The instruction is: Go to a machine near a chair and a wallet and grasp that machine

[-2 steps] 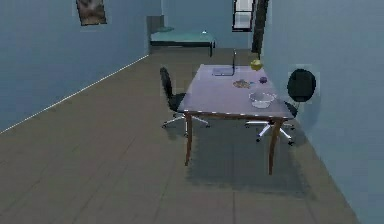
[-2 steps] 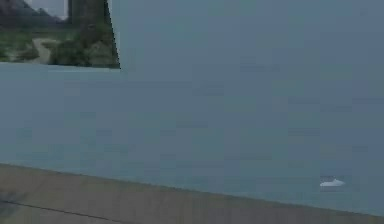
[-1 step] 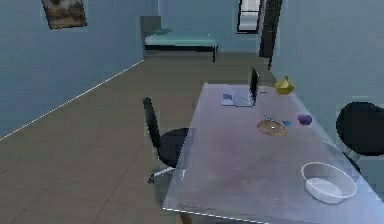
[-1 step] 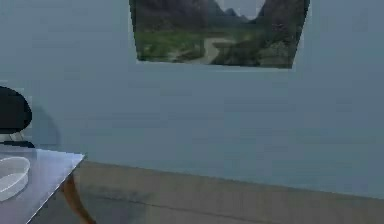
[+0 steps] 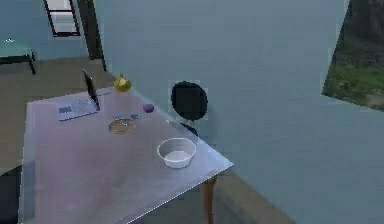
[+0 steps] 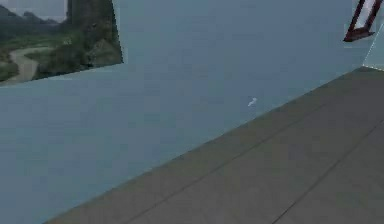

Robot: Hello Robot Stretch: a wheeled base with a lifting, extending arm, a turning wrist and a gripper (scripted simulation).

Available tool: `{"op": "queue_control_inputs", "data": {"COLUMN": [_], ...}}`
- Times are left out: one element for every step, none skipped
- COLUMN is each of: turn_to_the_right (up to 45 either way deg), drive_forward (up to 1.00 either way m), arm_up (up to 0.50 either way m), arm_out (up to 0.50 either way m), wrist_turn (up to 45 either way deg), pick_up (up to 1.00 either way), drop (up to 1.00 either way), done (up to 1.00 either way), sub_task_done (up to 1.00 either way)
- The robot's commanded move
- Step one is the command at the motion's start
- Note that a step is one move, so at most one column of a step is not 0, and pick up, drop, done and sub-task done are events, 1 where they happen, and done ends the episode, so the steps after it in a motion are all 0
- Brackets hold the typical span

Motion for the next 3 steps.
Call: {"op": "queue_control_inputs", "data": {"turn_to_the_right": [39.0,0.0,-45.0], "drive_forward": [0.00,0.95,0.00], "arm_up": [0.00,0.00,0.00], "arm_out": [0.00,0.00,0.00], "wrist_turn": [0.0,0.0,0.0], "pick_up": [0.00,0.00,0.00], "drop": [0.00,0.00,0.00], "done": [0.00,0.00,0.00], "sub_task_done": [0.00,0.00,0.00]}}
